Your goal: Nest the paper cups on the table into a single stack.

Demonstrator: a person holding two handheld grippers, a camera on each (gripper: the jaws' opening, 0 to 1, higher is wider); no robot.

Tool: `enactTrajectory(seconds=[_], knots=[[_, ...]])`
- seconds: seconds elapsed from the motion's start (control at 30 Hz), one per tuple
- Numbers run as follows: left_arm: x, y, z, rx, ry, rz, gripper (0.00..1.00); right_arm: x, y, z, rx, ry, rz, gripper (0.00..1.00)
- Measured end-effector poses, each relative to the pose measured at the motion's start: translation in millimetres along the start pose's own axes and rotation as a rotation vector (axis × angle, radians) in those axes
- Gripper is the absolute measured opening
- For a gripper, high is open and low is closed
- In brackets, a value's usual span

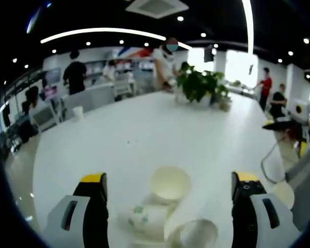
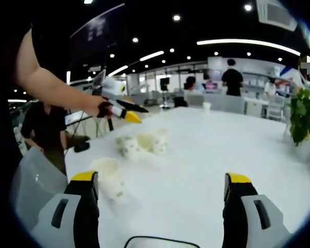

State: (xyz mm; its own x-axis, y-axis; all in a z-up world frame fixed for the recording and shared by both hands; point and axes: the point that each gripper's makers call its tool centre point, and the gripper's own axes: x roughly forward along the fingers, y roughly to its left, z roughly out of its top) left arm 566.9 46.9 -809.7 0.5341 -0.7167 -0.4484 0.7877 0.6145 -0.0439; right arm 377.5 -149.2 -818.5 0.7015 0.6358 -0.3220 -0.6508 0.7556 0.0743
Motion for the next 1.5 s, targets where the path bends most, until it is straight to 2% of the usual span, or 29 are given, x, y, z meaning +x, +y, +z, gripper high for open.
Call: enactTrajectory(seconds=[0.53, 1.2, 1.27, 1.4, 1.5], knots=[[16.6, 3.8, -1.3, 0.016, 0.038, -0.011, 0.98, 3.0, -2.8, -1.4, 0.013, 0.008, 0.004, 1.0], [28.7, 3.2, -12.2, 0.06, 0.102, -0.031, 0.97, 2.9, 0.3, -3.5, 0.014, 0.023, 0.013, 1.0], [33.3, 1.4, -14.3, 0.064, 0.115, -0.035, 0.96, 3.3, 0.7, -3.8, 0.016, 0.024, 0.013, 1.0], [43.0, -2.4, -28.3, 0.12, 0.188, -0.046, 0.92, 4.0, 2.2, -5.0, 0.02, 0.029, 0.013, 1.0], [49.3, -3.2, -35.5, 0.108, 0.199, -0.062, 0.85, 3.2, 2.6, -6.2, 0.022, 0.029, 0.012, 1.0]])
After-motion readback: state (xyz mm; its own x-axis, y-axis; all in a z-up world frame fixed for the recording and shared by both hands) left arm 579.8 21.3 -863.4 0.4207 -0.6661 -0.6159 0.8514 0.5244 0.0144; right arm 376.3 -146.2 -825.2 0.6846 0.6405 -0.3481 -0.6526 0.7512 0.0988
